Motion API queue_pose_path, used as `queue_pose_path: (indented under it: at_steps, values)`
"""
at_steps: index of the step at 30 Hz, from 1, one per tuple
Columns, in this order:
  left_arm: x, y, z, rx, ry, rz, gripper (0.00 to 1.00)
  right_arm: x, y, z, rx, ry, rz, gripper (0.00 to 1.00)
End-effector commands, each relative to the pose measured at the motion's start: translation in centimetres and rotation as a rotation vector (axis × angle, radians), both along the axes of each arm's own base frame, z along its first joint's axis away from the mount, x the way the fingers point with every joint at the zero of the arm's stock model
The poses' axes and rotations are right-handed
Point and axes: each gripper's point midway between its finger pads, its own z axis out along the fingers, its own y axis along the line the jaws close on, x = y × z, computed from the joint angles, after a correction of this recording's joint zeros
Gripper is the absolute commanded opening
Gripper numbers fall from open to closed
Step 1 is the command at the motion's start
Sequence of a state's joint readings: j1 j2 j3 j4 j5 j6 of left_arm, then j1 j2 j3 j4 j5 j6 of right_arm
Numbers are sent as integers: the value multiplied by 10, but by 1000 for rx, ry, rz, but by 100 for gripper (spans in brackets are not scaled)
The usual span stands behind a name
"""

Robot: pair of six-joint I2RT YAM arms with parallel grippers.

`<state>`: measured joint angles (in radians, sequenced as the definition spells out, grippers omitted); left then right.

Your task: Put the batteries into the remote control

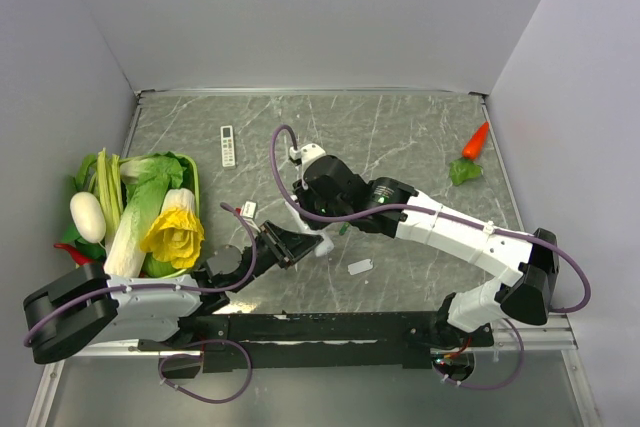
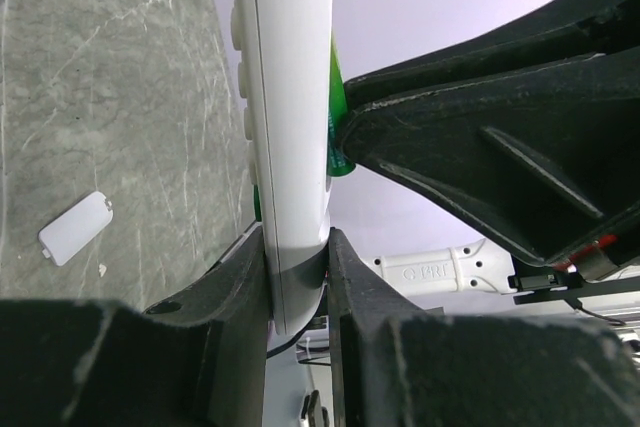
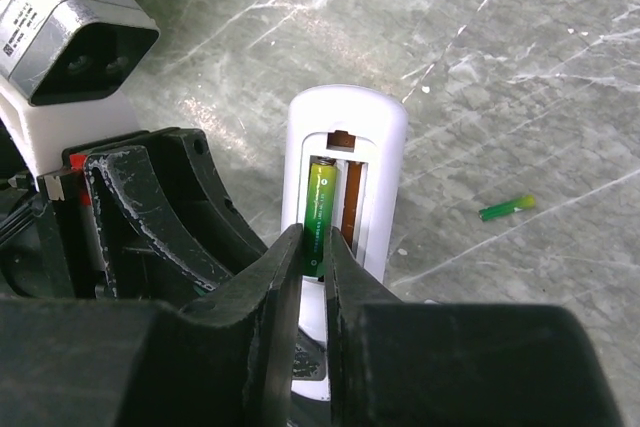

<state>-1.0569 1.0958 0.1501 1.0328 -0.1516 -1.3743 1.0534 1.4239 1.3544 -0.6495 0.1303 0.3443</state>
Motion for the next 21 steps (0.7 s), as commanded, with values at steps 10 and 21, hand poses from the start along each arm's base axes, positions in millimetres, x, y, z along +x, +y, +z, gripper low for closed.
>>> queue_pose_path:
  at_steps: [10, 21]
  values:
    - [-15, 11, 68, -208, -134, -34, 2, -4, 10, 10, 53, 10, 24, 40]
    - [-15, 12, 60, -235, -89, -40, 2, 1, 2, 36, 66, -49, 9, 55]
